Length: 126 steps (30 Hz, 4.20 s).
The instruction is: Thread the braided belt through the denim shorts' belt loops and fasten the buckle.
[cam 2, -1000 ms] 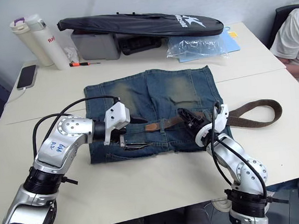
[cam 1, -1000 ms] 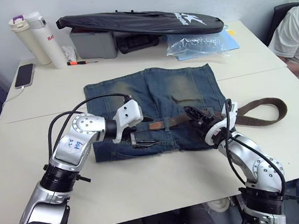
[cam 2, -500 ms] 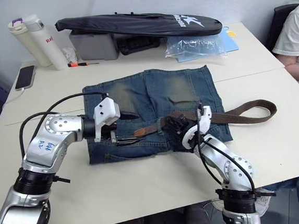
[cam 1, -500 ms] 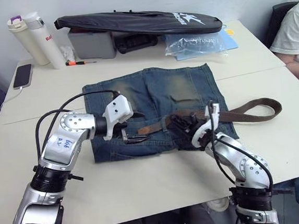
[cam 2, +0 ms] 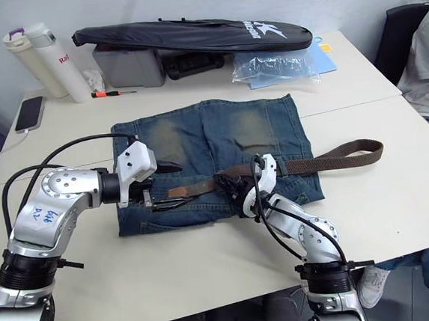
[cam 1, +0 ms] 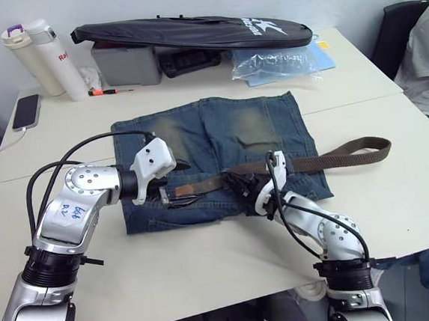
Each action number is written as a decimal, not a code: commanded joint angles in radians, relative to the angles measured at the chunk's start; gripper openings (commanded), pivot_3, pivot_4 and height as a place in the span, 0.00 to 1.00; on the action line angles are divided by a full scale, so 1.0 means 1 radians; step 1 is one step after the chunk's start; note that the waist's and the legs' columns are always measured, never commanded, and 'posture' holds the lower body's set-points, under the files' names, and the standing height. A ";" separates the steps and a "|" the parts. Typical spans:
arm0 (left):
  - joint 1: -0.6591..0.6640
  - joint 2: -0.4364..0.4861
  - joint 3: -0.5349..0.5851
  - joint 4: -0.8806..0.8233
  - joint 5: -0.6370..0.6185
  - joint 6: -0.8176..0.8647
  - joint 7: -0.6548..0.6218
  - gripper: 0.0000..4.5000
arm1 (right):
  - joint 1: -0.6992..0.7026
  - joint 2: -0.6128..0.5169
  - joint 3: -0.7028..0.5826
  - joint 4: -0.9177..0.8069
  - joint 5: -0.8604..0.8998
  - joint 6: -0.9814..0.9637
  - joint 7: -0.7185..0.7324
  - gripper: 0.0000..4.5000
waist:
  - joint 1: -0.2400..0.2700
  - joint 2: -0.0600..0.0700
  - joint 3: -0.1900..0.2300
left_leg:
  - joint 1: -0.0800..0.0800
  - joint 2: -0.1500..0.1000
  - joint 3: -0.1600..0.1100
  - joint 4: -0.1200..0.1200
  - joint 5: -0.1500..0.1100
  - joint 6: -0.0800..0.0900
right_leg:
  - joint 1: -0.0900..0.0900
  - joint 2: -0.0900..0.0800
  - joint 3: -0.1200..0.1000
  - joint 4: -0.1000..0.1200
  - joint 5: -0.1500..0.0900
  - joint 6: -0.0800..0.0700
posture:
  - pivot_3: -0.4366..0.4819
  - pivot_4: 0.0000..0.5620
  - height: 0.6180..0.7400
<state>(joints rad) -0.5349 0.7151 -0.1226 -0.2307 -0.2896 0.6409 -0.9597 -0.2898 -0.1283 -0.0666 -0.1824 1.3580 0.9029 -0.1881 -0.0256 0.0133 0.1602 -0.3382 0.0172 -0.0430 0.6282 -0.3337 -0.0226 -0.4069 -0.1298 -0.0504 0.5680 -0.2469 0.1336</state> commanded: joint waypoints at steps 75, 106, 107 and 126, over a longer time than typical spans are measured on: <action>0.011 -0.053 -0.032 0.002 -0.044 -0.019 -0.071 1.00 | 0.265 -0.871 -0.309 -0.455 -0.714 0.074 1.071 0.90 | 0.017 -0.002 0.007 | -0.015 -0.051 -0.081 0.001 0.029 -0.009 | 0.045 -0.058 -0.082 -0.010 -0.005 0.028 | 0.48 0.27 1.00; 0.053 -0.099 -0.013 -0.113 -0.102 0.065 0.078 1.00 | 0.311 -0.367 -0.377 -0.093 0.549 0.002 -0.064 0.90 | 0.049 -0.001 0.007 | -0.014 -0.045 -0.060 0.000 0.026 -0.009 | 0.030 -0.048 -0.053 -0.009 -0.004 0.024 | 0.48 0.27 1.00; 0.055 -0.095 -0.012 -0.113 -0.100 0.065 0.079 1.00 | 0.308 -0.361 -0.361 -0.087 0.543 -0.008 -0.072 0.90 | 0.049 -0.001 0.007 | -0.014 -0.044 -0.060 0.000 0.026 -0.009 | 0.030 -0.047 -0.053 -0.008 -0.004 0.024 | 0.48 0.27 1.00; 0.080 -0.064 -0.001 -0.134 -0.109 0.064 0.091 1.00 | 0.365 -0.398 -0.348 -0.118 0.614 -0.083 -0.165 0.90 | 0.052 0.000 0.007 | -0.014 -0.038 -0.058 0.001 0.022 -0.009 | 0.030 -0.040 -0.050 -0.012 -0.005 0.020 | 0.48 0.27 1.00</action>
<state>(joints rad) -0.4553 0.6431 -0.1423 -0.3366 -0.3865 0.7112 -0.8682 0.0812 -0.5138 -0.4005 -0.2945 1.9585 0.8266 -0.3303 0.0261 0.0133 0.1669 -0.3523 -0.0203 -0.1009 0.6293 -0.3114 -0.0317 -0.3772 -0.1702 -0.1003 0.5559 -0.2516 0.1532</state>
